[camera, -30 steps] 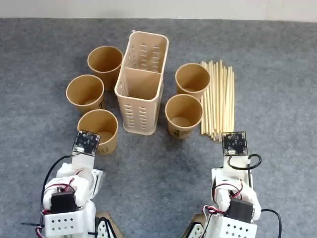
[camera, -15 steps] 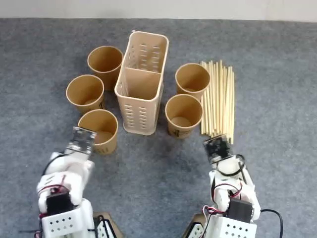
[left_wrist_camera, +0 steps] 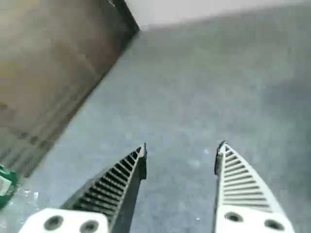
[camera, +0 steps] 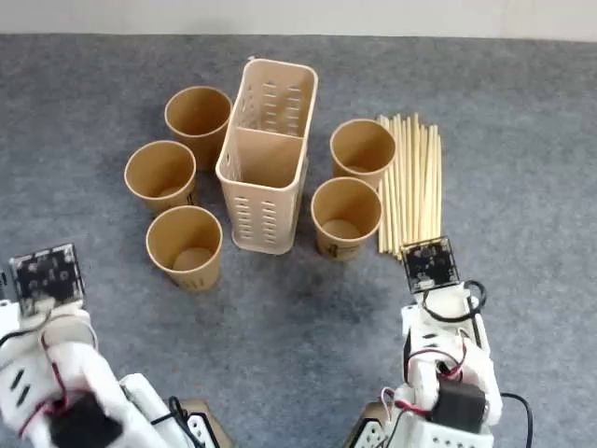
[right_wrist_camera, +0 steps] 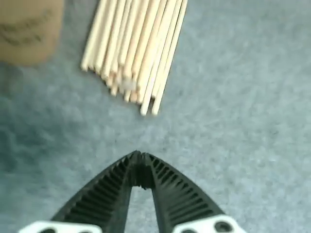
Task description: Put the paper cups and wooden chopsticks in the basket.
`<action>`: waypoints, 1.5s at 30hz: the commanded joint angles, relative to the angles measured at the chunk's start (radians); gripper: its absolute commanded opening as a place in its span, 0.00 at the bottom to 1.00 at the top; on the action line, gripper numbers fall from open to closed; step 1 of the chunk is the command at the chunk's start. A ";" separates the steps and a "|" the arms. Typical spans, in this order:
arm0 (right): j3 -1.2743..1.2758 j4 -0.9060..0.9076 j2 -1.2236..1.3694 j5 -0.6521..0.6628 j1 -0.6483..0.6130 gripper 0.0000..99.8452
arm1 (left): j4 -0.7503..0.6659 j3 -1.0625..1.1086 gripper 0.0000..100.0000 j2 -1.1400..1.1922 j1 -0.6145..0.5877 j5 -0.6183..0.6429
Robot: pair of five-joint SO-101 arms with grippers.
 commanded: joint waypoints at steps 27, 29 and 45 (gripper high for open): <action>-0.119 -0.404 0.558 -0.342 -0.280 0.24 | 0.477 -1.032 0.25 1.495 0.567 0.321; -0.107 -0.403 0.529 -0.342 -0.280 0.24 | 0.476 -0.986 0.25 1.500 0.579 0.321; -0.107 -0.403 0.522 -0.344 -0.285 0.24 | 0.222 -0.667 0.08 1.501 0.581 0.315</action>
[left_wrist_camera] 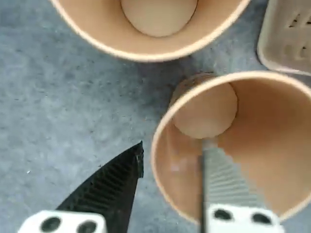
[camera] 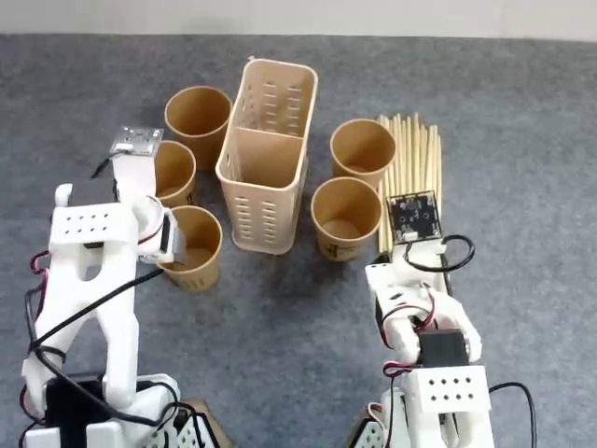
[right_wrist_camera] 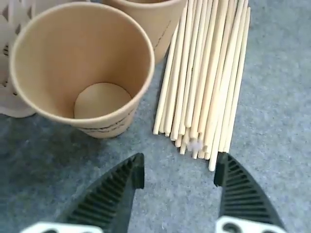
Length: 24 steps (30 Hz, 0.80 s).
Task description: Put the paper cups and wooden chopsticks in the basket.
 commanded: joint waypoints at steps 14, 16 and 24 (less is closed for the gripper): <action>-0.091 0.116 -0.012 0.006 -0.001 0.24 | 0.227 -0.231 0.00 -0.013 0.008 -0.051; -0.110 0.136 -0.012 0.005 -0.001 0.24 | 0.324 -0.317 0.00 -0.013 0.015 -0.087; -0.070 0.133 -0.012 0.009 -0.001 0.24 | 0.423 -0.486 0.00 -0.056 0.004 -0.127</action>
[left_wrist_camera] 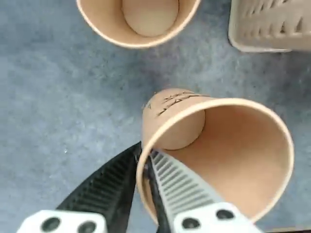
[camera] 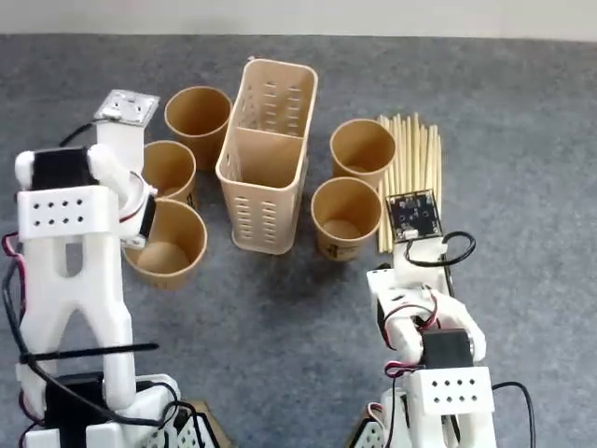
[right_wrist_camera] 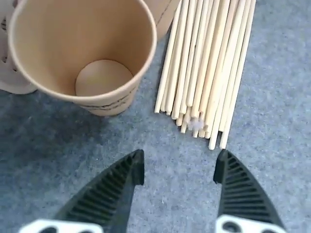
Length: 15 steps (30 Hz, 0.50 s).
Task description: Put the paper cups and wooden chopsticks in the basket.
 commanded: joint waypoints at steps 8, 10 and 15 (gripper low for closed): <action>0.111 -0.130 -0.012 0.009 -0.004 0.24 | 0.018 -0.323 0.00 -0.223 0.183 -0.015; 0.120 -0.130 -0.013 0.009 -0.004 0.24 | 0.018 -0.444 0.00 -0.257 0.234 -0.017; 0.122 -0.130 -0.013 0.011 -0.007 0.24 | -0.167 -0.638 0.00 -0.202 0.268 -0.006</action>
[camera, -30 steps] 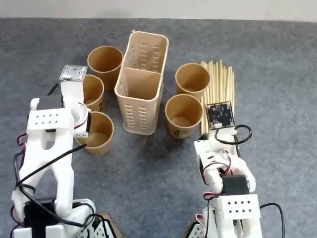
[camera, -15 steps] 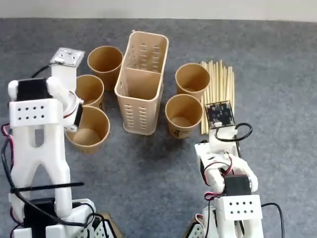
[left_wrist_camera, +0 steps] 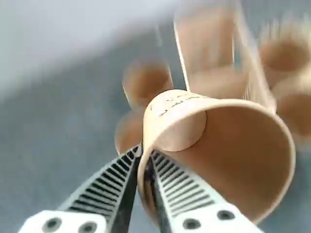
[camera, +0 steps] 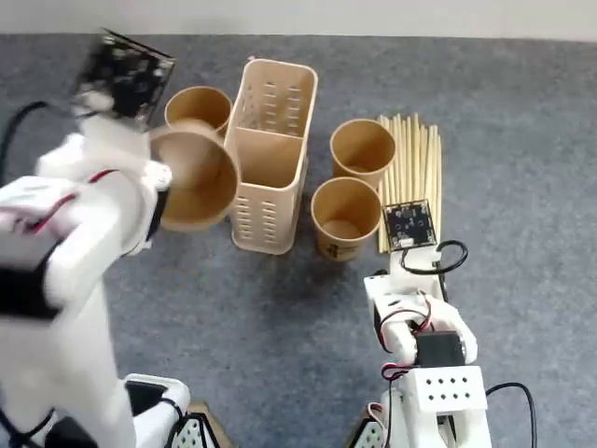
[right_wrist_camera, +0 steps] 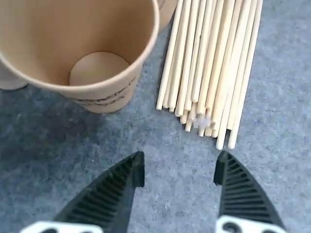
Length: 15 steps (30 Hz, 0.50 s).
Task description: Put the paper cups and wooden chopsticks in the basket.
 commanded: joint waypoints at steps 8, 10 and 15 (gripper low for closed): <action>-0.007 -0.016 -0.013 0.011 -0.007 0.24 | -0.423 -0.222 0.00 0.403 0.079 0.157; -0.007 -0.018 -0.013 0.011 -0.007 0.24 | -0.422 -0.272 0.00 0.484 0.134 0.158; -0.005 -0.042 -0.013 0.011 -0.007 0.24 | -0.345 -0.378 0.00 0.633 0.200 0.210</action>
